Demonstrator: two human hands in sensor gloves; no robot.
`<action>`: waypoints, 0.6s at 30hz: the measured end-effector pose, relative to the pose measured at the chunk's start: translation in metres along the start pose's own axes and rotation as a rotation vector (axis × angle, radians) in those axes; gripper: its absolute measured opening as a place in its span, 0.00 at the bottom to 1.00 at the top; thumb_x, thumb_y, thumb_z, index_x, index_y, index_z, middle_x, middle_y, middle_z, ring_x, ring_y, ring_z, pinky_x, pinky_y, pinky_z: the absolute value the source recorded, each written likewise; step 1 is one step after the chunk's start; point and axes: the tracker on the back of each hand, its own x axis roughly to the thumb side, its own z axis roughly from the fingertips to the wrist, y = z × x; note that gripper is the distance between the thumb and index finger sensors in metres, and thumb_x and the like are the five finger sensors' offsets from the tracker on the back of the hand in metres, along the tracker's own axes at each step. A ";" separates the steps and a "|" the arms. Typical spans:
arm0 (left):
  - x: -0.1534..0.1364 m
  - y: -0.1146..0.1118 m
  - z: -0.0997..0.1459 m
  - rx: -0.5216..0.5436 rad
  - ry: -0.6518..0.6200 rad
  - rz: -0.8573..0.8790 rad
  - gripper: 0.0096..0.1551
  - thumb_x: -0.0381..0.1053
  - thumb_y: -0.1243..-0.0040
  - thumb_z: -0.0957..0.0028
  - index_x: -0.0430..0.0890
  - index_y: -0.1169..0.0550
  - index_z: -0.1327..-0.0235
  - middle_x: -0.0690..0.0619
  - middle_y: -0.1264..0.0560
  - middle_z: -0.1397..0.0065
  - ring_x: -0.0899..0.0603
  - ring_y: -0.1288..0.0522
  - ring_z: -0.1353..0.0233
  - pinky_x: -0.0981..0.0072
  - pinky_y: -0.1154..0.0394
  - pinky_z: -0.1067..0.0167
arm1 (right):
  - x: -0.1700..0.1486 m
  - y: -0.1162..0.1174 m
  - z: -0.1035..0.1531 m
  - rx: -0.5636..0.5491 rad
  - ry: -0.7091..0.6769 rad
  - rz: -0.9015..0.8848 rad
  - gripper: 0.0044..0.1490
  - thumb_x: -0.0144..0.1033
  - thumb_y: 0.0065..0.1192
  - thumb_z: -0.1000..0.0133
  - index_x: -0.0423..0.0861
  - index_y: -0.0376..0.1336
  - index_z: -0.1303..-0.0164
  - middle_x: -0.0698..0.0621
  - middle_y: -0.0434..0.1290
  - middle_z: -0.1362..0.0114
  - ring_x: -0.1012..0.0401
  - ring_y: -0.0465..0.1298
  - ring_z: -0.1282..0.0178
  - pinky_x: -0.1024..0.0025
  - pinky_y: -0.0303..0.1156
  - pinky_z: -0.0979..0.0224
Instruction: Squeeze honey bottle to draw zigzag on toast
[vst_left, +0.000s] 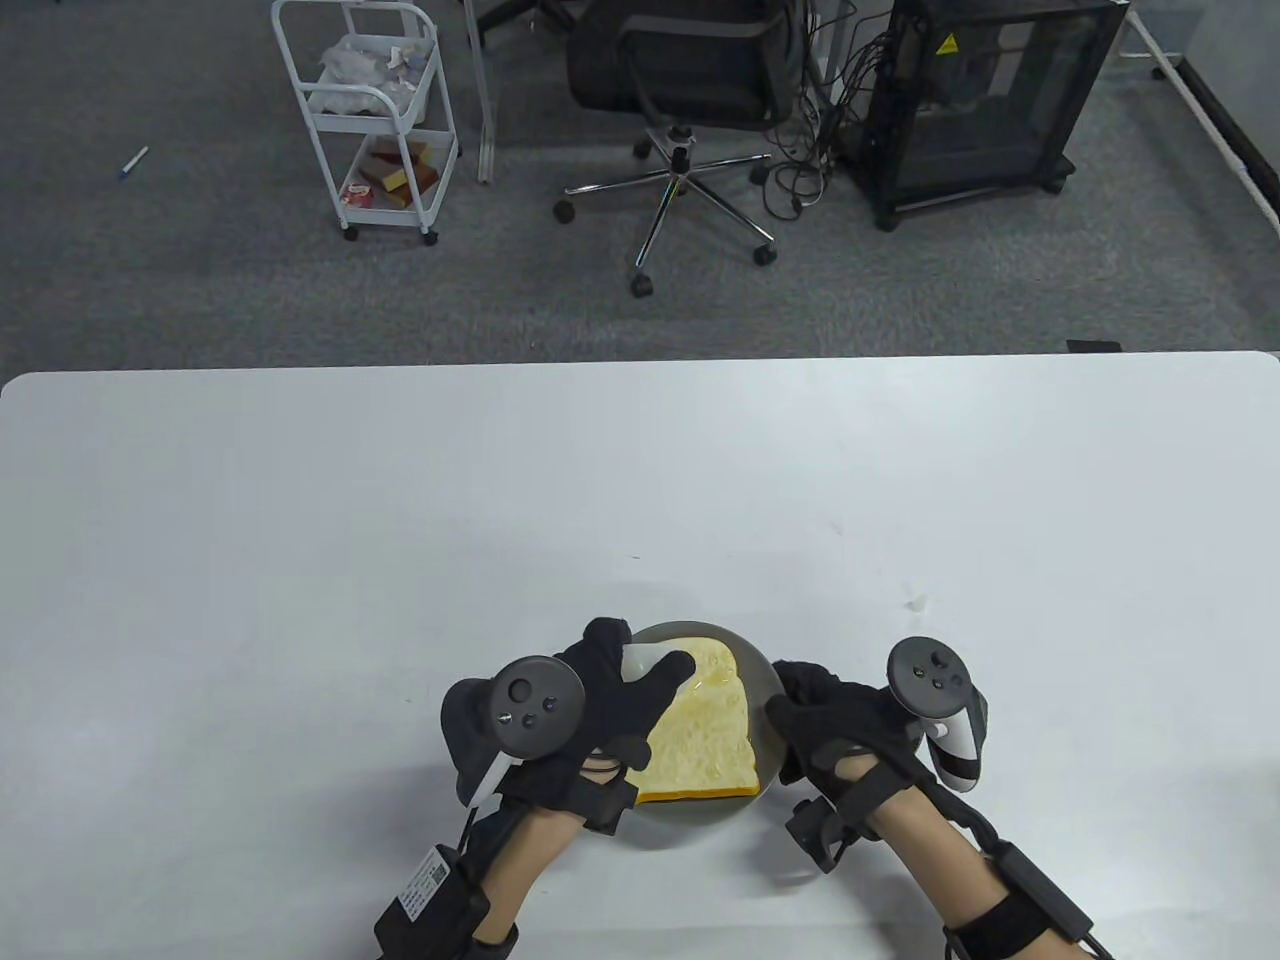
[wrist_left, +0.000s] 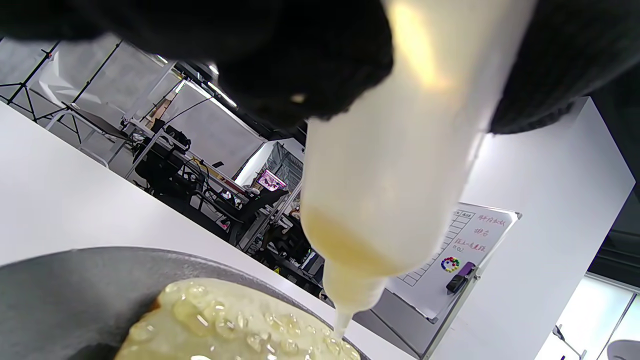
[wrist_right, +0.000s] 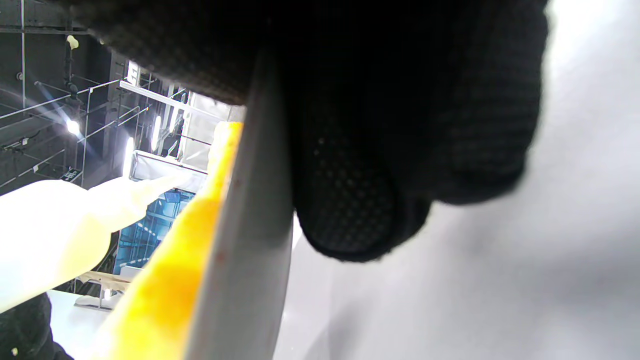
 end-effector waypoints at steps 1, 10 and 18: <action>0.001 -0.001 0.000 0.000 -0.003 -0.006 0.44 0.78 0.32 0.48 0.39 0.23 0.47 0.44 0.15 0.71 0.53 0.19 0.83 0.55 0.18 0.74 | 0.000 0.000 0.000 0.000 -0.001 0.002 0.35 0.31 0.67 0.46 0.27 0.62 0.33 0.37 0.83 0.48 0.52 0.91 0.63 0.68 0.89 0.64; 0.009 -0.009 -0.001 -0.017 -0.029 -0.012 0.44 0.78 0.32 0.48 0.39 0.23 0.47 0.44 0.15 0.71 0.53 0.19 0.83 0.55 0.18 0.74 | -0.001 0.002 0.000 0.004 0.002 0.004 0.35 0.31 0.67 0.46 0.27 0.62 0.33 0.37 0.83 0.48 0.52 0.91 0.63 0.68 0.89 0.64; 0.016 -0.013 0.002 -0.039 -0.058 -0.001 0.44 0.78 0.32 0.48 0.39 0.23 0.46 0.44 0.15 0.71 0.52 0.19 0.83 0.55 0.18 0.74 | -0.001 0.002 -0.001 0.007 0.005 0.004 0.35 0.31 0.67 0.46 0.27 0.62 0.33 0.37 0.83 0.48 0.52 0.91 0.63 0.68 0.89 0.64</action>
